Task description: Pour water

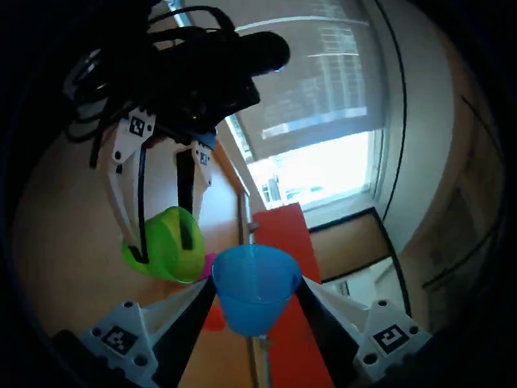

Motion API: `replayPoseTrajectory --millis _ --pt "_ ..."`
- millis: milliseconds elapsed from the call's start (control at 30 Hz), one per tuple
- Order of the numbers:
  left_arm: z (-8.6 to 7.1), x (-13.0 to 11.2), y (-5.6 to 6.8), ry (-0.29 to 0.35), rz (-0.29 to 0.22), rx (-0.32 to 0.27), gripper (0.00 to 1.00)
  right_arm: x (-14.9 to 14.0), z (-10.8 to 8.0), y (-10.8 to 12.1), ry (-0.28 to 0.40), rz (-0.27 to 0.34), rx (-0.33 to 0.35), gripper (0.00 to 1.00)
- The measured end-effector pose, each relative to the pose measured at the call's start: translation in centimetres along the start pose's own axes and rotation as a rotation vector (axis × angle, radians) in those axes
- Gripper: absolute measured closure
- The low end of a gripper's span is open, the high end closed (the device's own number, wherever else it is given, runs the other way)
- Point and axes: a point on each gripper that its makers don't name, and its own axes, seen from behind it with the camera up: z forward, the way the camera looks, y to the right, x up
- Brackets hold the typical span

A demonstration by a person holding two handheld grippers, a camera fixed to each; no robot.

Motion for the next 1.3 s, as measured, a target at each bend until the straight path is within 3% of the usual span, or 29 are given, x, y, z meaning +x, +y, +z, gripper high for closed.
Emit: replayPoseTrajectory --millis 200,567,733,1100,1300 --pt "-0.2 -0.2 -0.5 -0.005 -0.002 0.015 0.15 -0.6 -0.7 -0.4 -0.007 0.184 -0.015 0.09" --pt "-0.8 -0.7 -1.3 -0.021 -0.006 0.04 0.15 -1.6 -1.9 -1.9 -0.013 0.646 -0.014 0.09" --pt "-1.1 -0.8 -1.8 -0.022 -0.008 0.05 0.15 -2.2 -2.2 -2.8 -0.029 0.813 0.002 0.09" --pt "-1.2 -0.9 -2.5 -0.028 -0.02 0.063 0.15 -2.2 -2.6 -4.5 -0.03 1.045 0.061 0.09" --pt "-1.2 -1.3 -2.8 -0.042 -0.012 0.069 0.15 -3.2 -2.6 -5.0 -0.049 1.067 0.063 0.09"
